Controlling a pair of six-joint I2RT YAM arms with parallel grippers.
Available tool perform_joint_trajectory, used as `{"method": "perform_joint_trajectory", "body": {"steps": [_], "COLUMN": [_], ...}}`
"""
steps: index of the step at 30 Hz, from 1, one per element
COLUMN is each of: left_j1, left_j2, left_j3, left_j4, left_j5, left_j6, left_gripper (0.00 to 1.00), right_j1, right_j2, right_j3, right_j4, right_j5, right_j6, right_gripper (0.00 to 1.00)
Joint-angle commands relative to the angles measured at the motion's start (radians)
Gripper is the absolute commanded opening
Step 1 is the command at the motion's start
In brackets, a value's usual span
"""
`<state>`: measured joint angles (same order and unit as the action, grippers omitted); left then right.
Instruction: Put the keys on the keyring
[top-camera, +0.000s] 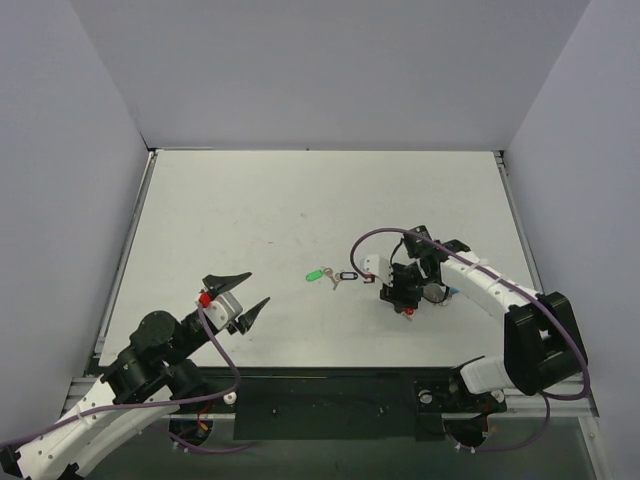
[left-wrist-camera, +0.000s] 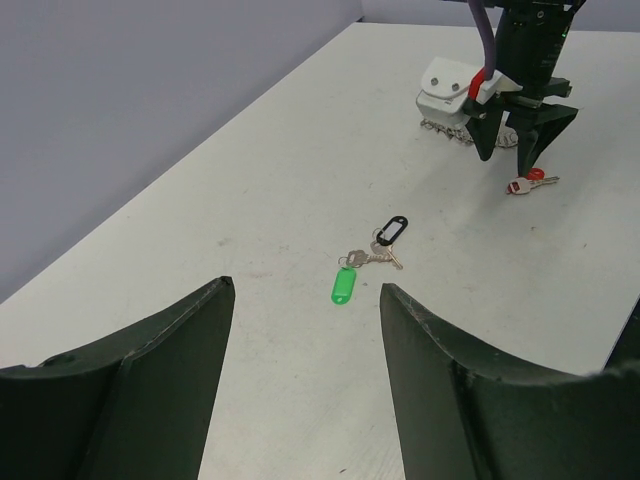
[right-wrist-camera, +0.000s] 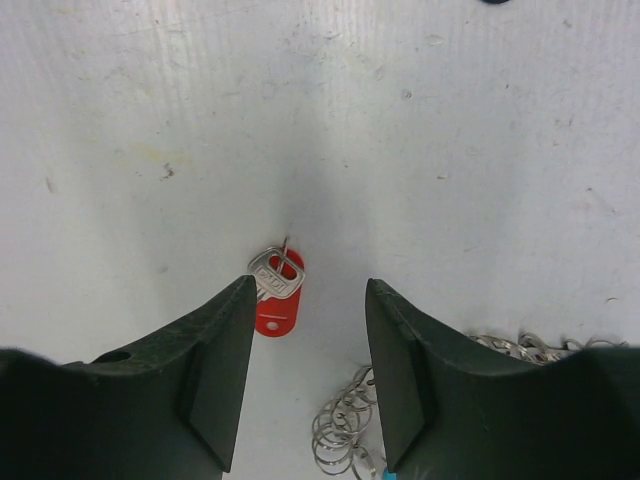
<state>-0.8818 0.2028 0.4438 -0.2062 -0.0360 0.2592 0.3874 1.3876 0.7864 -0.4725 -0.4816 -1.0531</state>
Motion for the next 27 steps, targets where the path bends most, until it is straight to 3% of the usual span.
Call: {"method": "perform_joint_trajectory", "body": {"steps": [1, 6, 14, 27], "left_j1": [0.006, 0.006, 0.006, 0.006], "left_j2": [-0.006, -0.008, -0.011, -0.011], "left_j3": [0.004, 0.004, 0.003, 0.003], "left_j4": [0.051, 0.051, 0.051, 0.051], "left_j5": [0.016, 0.015, 0.019, 0.019], "left_j6": [0.009, 0.012, 0.012, 0.014], "left_gripper": [0.70, 0.70, 0.70, 0.70], "right_j1": [0.014, 0.053, 0.087, 0.120], "right_j2": [0.031, 0.071, 0.119, 0.166], "right_j3": [0.025, 0.051, 0.076, 0.099], "right_j4": [0.019, -0.055, -0.077, -0.094], "right_j5": [0.011, 0.064, 0.113, 0.159], "right_j6": [-0.062, -0.117, -0.074, -0.058], "right_gripper": [0.42, 0.39, 0.37, 0.23]}}
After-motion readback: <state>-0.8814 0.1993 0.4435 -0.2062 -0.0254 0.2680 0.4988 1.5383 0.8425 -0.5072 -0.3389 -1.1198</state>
